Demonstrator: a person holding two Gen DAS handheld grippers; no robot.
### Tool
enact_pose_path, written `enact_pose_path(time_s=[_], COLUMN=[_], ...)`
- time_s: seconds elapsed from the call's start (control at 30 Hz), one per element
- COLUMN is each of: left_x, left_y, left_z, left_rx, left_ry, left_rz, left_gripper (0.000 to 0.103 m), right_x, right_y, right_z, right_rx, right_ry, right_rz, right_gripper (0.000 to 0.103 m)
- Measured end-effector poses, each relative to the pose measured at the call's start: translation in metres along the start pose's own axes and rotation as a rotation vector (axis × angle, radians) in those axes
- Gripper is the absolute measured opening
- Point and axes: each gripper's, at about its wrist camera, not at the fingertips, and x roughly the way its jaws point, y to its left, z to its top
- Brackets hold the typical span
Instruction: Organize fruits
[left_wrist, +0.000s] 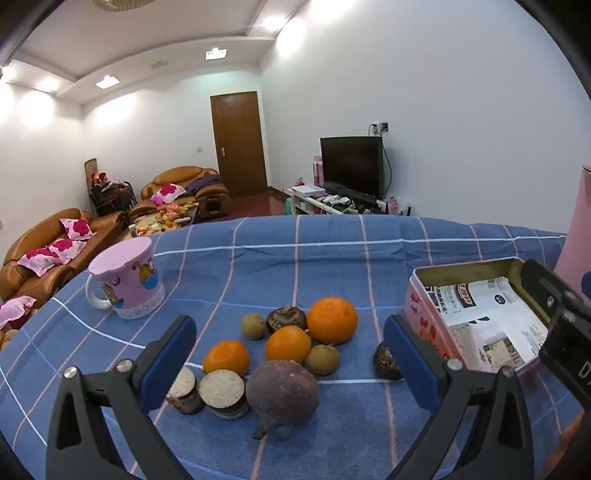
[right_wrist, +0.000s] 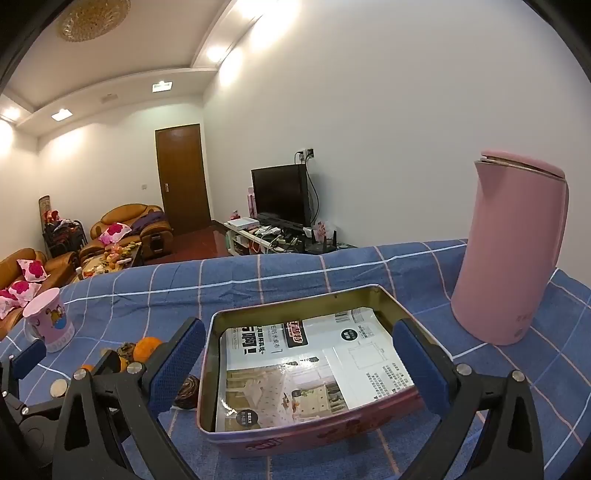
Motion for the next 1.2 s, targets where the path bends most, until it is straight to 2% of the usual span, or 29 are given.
enact_pose_path(time_s=[0.13, 0.33, 1.2], left_x=[0.008, 0.002, 0.000], left_y=[-0.005, 0.004, 0.007], left_z=[0.004, 0.000, 0.000], left_rx=[-0.015, -0.022, -0.020], left_ry=[0.036, 0.009, 0.004], left_rz=[-0.018, -0.039, -0.041], left_gripper=[0.103, 0.103, 0.103], right_x=[0.000, 0.001, 0.001], right_y=[0.000, 0.003, 0.002], right_z=[0.000, 0.000, -0.001], right_rx=[0.001, -0.011, -0.010], right_ry=[-0.004, -0.003, -0.005], right_rz=[0.005, 0.003, 0.005], right_gripper=[0.102, 0.102, 0.102])
